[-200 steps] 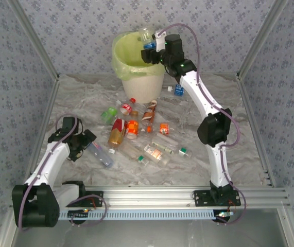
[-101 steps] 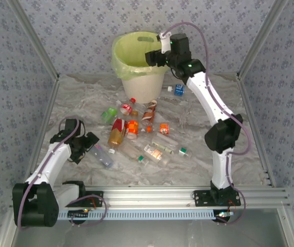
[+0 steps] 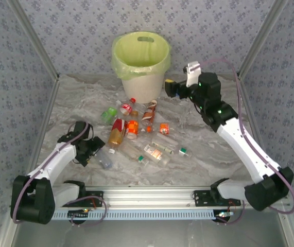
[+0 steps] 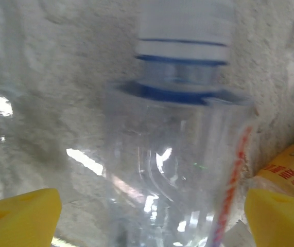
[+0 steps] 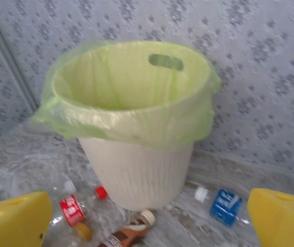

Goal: Put the plastic bottles in the bin

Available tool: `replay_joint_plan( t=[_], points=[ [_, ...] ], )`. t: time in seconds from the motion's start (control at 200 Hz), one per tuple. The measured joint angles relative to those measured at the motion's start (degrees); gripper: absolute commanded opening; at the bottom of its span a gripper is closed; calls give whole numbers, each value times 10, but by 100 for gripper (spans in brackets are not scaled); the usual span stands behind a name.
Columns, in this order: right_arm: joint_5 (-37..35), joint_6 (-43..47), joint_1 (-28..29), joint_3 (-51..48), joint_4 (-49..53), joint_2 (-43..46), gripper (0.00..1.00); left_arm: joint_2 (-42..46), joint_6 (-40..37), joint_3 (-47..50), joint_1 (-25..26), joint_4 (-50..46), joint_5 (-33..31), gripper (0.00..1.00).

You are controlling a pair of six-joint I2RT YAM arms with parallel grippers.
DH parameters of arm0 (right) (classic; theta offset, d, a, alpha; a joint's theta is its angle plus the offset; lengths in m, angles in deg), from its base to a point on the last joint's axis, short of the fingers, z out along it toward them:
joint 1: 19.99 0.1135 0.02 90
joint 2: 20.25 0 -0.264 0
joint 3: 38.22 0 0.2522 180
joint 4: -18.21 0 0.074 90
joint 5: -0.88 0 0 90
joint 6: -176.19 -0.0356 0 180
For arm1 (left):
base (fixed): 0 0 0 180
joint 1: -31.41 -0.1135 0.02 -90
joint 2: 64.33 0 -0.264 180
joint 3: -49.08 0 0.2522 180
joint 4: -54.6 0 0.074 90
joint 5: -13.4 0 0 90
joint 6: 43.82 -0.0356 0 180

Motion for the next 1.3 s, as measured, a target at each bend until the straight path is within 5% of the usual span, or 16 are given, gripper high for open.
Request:
replay_joint_plan(
  t=[0.235, 0.575, 0.985, 1.299],
  points=[
    [-73, -24, -3, -122, -6, 83, 100, -37, 26, 9, 10, 54, -5, 66],
    [-115, -70, -22, -158, -11, 101, 100, -51, -6, 12, 16, 78, -12, 43],
    [-130, -176, -80, -159, -31, 37, 100, 45, -87, -105, 16, 37, -131, 35],
    [-119, -254, -107, -159, -27, 4, 100, -22, -155, -305, 19, 199, -134, 35]
  ],
)
